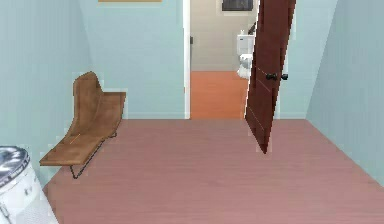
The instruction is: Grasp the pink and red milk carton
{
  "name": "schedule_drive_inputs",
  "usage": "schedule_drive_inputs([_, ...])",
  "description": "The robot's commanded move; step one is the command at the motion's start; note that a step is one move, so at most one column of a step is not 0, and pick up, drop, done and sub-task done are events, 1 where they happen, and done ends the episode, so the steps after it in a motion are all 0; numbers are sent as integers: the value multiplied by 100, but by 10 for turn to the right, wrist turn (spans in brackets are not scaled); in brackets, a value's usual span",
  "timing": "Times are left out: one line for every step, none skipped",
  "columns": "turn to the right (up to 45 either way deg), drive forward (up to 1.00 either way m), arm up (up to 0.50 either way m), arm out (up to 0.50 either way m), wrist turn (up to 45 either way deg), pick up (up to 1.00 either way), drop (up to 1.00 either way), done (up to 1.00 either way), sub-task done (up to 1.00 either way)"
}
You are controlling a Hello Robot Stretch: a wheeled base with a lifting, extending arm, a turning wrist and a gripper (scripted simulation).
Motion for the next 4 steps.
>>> schedule_drive_inputs([0, 0, 50, 0, 0, 0, 0, 0, 0])
schedule_drive_inputs([0, 0, 26, 0, 0, 0, 0, 0, 0])
schedule_drive_inputs([0, 0, 0, 46, 0, 0, 0, 0, 0])
schedule_drive_inputs([0, 0, 0, 0, 450, 0, 0, 0, 0])
